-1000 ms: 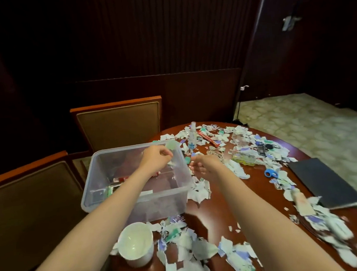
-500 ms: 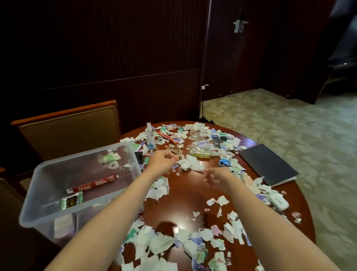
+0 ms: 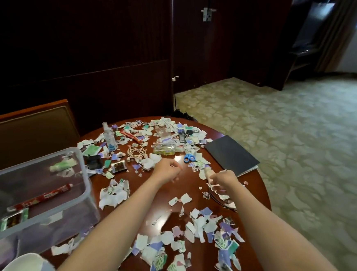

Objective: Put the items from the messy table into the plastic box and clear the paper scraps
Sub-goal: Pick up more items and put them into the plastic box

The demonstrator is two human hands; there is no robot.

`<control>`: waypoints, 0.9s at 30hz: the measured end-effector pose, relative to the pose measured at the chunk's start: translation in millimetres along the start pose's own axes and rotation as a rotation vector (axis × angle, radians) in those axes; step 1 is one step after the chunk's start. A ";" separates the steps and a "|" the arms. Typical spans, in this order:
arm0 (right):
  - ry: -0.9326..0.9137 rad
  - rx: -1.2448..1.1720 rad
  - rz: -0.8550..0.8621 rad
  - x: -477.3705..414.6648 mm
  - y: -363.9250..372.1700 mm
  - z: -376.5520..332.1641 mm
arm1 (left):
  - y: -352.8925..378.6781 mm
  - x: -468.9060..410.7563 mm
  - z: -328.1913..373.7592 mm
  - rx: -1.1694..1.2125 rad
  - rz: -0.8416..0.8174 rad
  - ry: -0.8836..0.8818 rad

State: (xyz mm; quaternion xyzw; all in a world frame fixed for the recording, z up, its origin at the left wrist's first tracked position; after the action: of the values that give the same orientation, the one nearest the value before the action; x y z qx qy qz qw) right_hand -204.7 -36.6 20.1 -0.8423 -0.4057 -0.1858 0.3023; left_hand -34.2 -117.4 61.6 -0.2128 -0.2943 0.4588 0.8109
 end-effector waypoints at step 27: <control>-0.129 0.632 0.021 -95.4 -55.0 61.7 | 154.0 -98.6 29.0 -0.232 -0.137 -0.188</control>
State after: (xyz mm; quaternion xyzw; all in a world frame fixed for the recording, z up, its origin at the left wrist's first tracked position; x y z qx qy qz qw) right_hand -301.8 -23.6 -59.6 -0.7211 -0.4529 0.0063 0.5244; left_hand -189.0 -125.7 -39.6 -0.2406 -0.4339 0.3831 0.7792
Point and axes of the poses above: each hand's wrist, its own x-axis away from the middle knuckle, its own y-axis out of the palm, z = x × y, the point moved 3 cm from there along -x, towards the middle knuckle, and after that the axes turned 6 degrees about -x, right-handed, at the moved point
